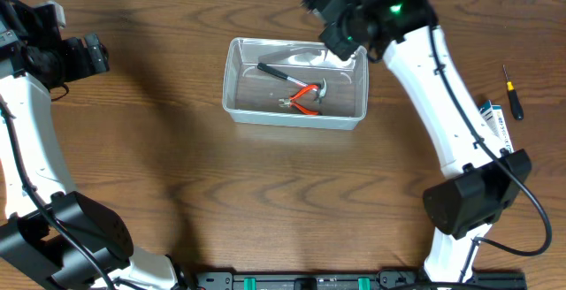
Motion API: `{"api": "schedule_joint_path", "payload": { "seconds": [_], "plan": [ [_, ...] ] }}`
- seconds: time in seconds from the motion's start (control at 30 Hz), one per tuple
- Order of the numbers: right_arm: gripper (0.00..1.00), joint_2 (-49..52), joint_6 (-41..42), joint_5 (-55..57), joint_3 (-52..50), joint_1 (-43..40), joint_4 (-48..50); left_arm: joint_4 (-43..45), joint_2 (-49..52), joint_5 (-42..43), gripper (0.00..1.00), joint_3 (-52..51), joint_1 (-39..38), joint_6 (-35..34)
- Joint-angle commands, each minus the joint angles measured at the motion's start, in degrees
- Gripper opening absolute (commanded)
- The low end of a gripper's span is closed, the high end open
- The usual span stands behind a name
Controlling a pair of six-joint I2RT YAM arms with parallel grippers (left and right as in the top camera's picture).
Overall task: Pack container
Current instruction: 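Carry the wrench into the container and open the right gripper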
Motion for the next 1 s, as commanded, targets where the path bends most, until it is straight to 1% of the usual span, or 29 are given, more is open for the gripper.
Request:
{"api": "schedule_joint_path", "payload": {
  "seconds": [0.0, 0.13, 0.27, 0.43, 0.67, 0.8, 0.97],
  "plan": [
    [0.01, -0.63, -12.15, -0.26, -2.99, 1.79, 1.57, -0.15, 0.02, 0.74, 0.98, 0.81, -0.02, -0.33],
    [0.01, -0.55, -13.49, -0.55, -8.83, 2.4, 7.13, -0.15, 0.02, 0.74, 0.98, 0.81, -0.02, -0.33],
    [0.01, -0.09, -13.51, -3.69, -15.63, 2.34, 12.55, -0.15, 0.02, 0.74, 0.98, 0.81, -0.02, -0.33],
    [0.01, 1.75, -13.27, -5.77, -22.01, 2.38, 16.87, -0.15, 0.02, 0.74, 0.98, 0.81, -0.02, -0.33],
    [0.01, 5.03, -9.81, -7.06, -22.69, 2.38, 16.92, -0.15, 0.02, 0.74, 0.98, 0.81, -0.02, -0.33],
    [0.02, 6.51, -9.77, -8.0, -22.69, 2.4, 16.98, -0.15, 0.02, 0.74, 0.98, 0.81, -0.02, -0.33],
    [0.11, 7.28, -8.72, -8.85, -22.69, 2.45, 16.98, -0.15, 0.02, 0.74, 0.98, 0.81, -0.02, -0.33]
  ]
}}
